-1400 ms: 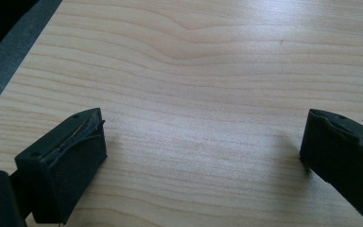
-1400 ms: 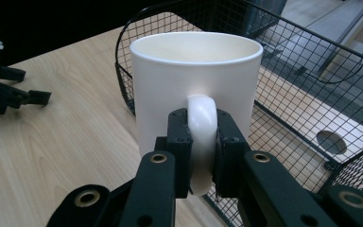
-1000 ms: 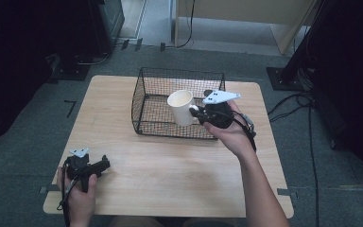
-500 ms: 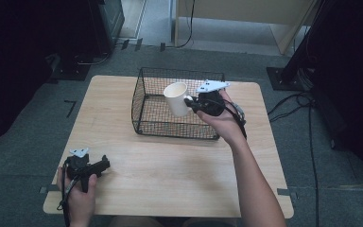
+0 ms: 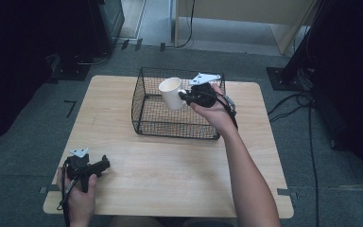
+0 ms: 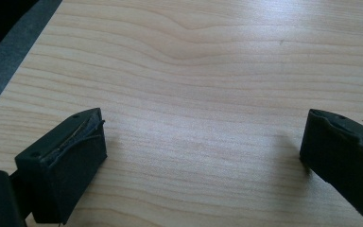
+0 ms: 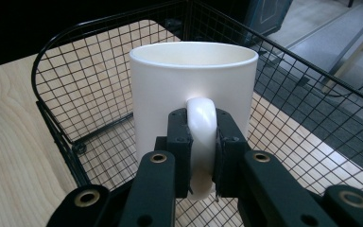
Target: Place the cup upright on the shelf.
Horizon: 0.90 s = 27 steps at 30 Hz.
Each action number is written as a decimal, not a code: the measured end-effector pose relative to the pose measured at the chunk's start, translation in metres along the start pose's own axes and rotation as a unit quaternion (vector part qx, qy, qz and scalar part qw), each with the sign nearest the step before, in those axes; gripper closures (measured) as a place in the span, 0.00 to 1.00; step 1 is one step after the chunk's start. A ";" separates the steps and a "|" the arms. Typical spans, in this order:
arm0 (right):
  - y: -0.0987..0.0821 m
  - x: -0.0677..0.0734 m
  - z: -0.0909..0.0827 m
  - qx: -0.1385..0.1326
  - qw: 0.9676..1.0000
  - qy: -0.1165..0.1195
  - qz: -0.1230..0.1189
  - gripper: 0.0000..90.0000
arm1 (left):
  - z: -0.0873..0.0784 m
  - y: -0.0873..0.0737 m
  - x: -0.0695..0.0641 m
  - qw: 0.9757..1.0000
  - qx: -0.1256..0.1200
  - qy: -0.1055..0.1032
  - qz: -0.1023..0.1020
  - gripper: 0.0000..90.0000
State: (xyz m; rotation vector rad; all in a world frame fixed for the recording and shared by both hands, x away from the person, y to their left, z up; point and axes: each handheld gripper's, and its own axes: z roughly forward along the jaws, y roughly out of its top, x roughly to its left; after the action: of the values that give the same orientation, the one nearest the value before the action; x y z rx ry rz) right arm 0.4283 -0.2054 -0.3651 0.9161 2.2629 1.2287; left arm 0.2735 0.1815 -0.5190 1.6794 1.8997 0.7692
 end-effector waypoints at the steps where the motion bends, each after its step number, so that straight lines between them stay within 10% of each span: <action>1: 0.000 -0.001 0.002 0.001 1.000 0.000 -0.001 0.89 | 0.000 0.000 0.000 1.000 0.000 0.000 0.000 0.01; 27: -0.002 -0.015 0.035 -0.005 1.000 0.009 -0.015 0.89 | 0.000 0.000 0.000 1.000 0.000 0.000 0.000 0.01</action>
State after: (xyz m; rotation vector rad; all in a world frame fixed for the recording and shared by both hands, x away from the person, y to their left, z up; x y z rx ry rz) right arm 0.4597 -0.1963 -0.3844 0.8690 2.2742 1.2380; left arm 0.2735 0.1815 -0.5190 1.6795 1.8999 0.7688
